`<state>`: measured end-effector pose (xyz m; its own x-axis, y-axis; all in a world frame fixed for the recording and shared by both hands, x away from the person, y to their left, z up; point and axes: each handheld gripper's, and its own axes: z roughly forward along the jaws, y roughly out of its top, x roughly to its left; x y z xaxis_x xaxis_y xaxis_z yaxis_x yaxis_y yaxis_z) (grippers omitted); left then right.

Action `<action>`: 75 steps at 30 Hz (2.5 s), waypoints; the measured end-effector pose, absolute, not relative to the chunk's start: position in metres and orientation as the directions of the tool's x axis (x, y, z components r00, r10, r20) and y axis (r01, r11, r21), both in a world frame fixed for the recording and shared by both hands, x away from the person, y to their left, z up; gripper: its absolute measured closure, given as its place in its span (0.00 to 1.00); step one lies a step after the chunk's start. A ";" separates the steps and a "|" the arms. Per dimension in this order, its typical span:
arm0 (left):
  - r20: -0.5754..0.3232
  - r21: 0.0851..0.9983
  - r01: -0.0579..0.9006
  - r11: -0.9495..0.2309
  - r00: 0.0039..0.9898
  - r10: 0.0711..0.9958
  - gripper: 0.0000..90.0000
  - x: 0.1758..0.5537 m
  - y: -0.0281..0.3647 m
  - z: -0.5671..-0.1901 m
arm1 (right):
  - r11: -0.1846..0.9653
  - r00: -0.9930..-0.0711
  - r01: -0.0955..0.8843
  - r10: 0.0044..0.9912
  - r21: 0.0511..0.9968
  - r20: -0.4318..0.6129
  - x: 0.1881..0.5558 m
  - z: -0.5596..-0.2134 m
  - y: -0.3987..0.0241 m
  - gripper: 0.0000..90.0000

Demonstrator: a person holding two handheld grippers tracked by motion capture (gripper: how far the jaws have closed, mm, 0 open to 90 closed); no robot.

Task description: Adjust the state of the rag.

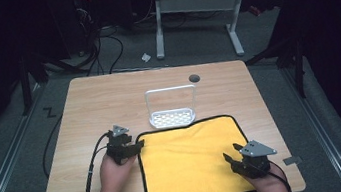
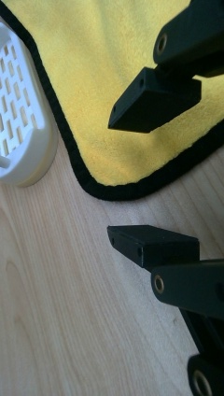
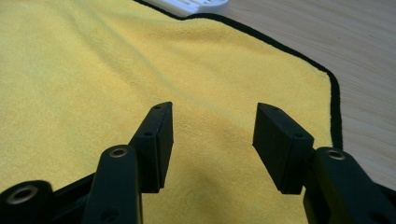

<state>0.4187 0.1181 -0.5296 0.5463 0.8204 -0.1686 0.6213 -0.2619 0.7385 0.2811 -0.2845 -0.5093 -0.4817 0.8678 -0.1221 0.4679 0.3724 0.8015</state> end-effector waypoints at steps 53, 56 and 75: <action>-0.224 0.764 0.605 -0.226 0.577 0.785 0.90 0.424 0.110 -0.539 | 0.530 -0.656 0.372 0.731 0.762 -0.187 0.293 -0.517 -0.206 0.45; -0.230 0.764 0.607 -0.219 0.574 0.786 0.89 0.425 0.111 -0.539 | 0.520 -0.678 0.367 0.717 0.771 -0.161 0.294 -0.513 -0.191 0.45; -0.251 0.764 0.614 -0.200 0.567 0.785 0.89 0.427 0.112 -0.539 | 0.543 -0.810 0.359 0.586 0.759 -0.036 0.285 -0.524 -0.117 0.33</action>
<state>0.4271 0.1125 -0.5394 0.5671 0.7846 -0.2506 0.6138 -0.1997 0.7638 0.2851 -0.1173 -0.5235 -0.8097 0.5858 -0.0357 0.3592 0.5427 0.7592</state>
